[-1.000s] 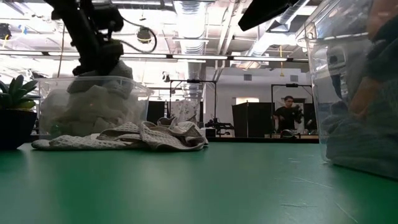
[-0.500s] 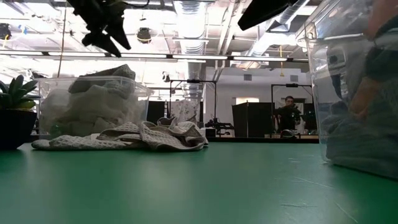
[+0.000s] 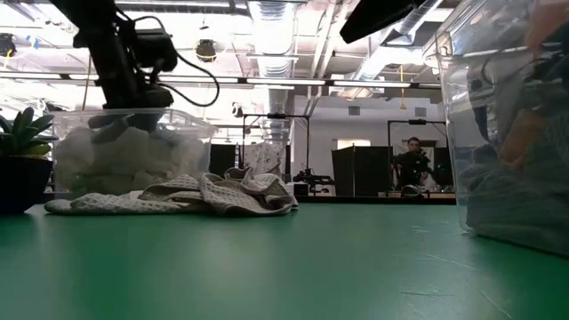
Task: Sort towels by color in basket
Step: Put the light gray towel into the top transparent bin
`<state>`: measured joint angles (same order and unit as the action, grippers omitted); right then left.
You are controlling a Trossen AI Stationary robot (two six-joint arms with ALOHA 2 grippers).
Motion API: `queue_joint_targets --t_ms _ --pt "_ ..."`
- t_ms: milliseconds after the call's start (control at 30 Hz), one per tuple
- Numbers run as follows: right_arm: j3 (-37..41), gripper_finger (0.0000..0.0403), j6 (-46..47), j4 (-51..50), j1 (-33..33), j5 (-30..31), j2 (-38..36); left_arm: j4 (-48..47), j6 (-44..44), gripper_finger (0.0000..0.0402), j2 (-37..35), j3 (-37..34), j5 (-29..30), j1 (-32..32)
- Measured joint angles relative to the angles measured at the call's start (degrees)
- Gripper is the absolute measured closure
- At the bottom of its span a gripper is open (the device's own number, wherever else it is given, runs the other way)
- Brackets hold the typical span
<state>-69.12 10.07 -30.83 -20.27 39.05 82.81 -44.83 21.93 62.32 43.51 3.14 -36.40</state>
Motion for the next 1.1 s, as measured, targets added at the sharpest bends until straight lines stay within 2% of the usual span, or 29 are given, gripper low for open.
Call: queue_joint_targets --t_ms 133,400,500,633,800,1000,1100 --pt "0.0 0.0223 0.4 0.0 0.0 0.0 0.0 -0.4 -1.8 0.0162 0.6 1.8 -0.9 0.0" --pt "0.0 0.0223 0.6 -0.2 0.0 0.0 0.0 -8.1 -4.3 0.0162 -0.5 19.2 -1.0 0.0" --pt "0.0 0.0223 0.6 -0.4 0.0 0.0 0.0 -7.6 -4.0 0.0162 -0.6 23.8 0.3 0.4" --pt "0.0 0.0223 0.6 -1.3 -0.4 0.0 0.0 -3.6 -2.7 0.0162 -0.1 23.6 0.8 4.0" --pt "0.0 0.0223 4.0 -11.1 -2.6 0.3 -0.8 2.7 -8.0 0.0162 3.5 20.3 0.3 13.8" --pt "0.0 0.0223 14.1 -23.7 -4.2 9.2 -3.2 12.3 -18.5 0.0162 10.3 19.9 3.1 24.9" --pt "0.0 0.0223 16.8 -26.8 -3.9 11.1 -3.3 16.6 -21.9 0.0162 13.9 19.9 6.5 28.2"
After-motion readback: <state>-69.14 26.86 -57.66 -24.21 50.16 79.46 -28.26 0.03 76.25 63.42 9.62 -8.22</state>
